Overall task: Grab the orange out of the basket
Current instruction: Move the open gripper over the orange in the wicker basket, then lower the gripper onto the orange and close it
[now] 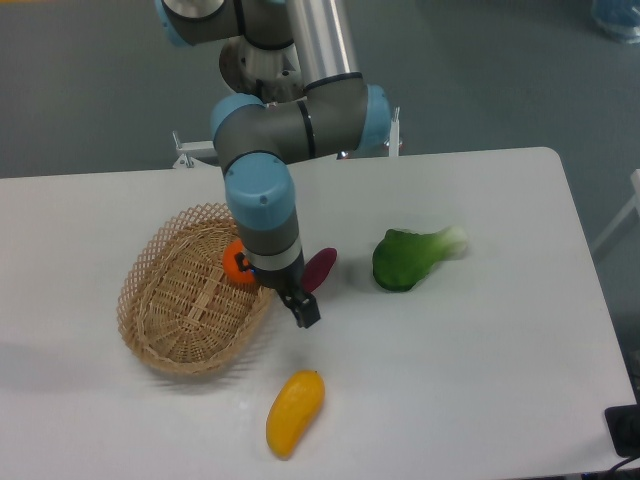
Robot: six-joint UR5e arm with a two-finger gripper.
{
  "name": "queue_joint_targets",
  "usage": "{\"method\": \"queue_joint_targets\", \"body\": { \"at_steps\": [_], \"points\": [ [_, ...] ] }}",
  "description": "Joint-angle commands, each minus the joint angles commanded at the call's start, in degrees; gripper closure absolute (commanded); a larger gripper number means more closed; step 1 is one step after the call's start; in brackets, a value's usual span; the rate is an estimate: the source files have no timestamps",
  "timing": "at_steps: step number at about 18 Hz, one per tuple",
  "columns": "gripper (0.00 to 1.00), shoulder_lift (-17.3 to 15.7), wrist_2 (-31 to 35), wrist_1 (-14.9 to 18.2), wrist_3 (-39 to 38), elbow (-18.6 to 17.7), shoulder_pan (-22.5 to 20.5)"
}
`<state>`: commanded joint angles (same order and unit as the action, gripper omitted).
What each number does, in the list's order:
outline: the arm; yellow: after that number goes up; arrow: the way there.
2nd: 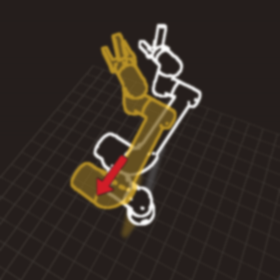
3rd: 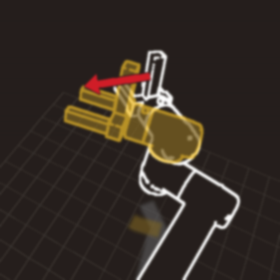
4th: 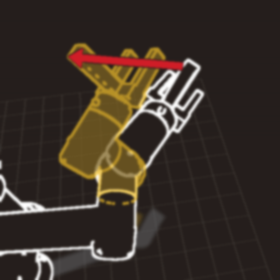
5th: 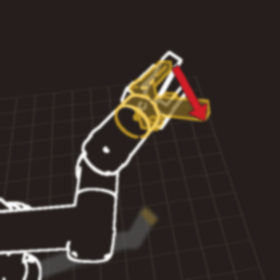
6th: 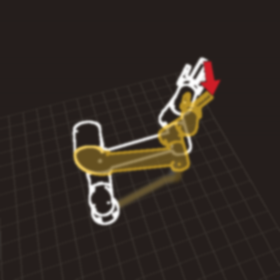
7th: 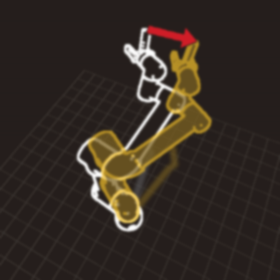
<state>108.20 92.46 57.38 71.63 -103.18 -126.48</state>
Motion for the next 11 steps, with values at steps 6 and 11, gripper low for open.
{"method": "queue_joint_targets", "body": {
  "at_steps": [6,11],
  "points": [
    [0.0,-2.46,0.17,2.29,0.97,-4.21,3.51],
    [0.0,-4.31,0.44,2.03,3.34,-8.52,4.13]
  ]
}}
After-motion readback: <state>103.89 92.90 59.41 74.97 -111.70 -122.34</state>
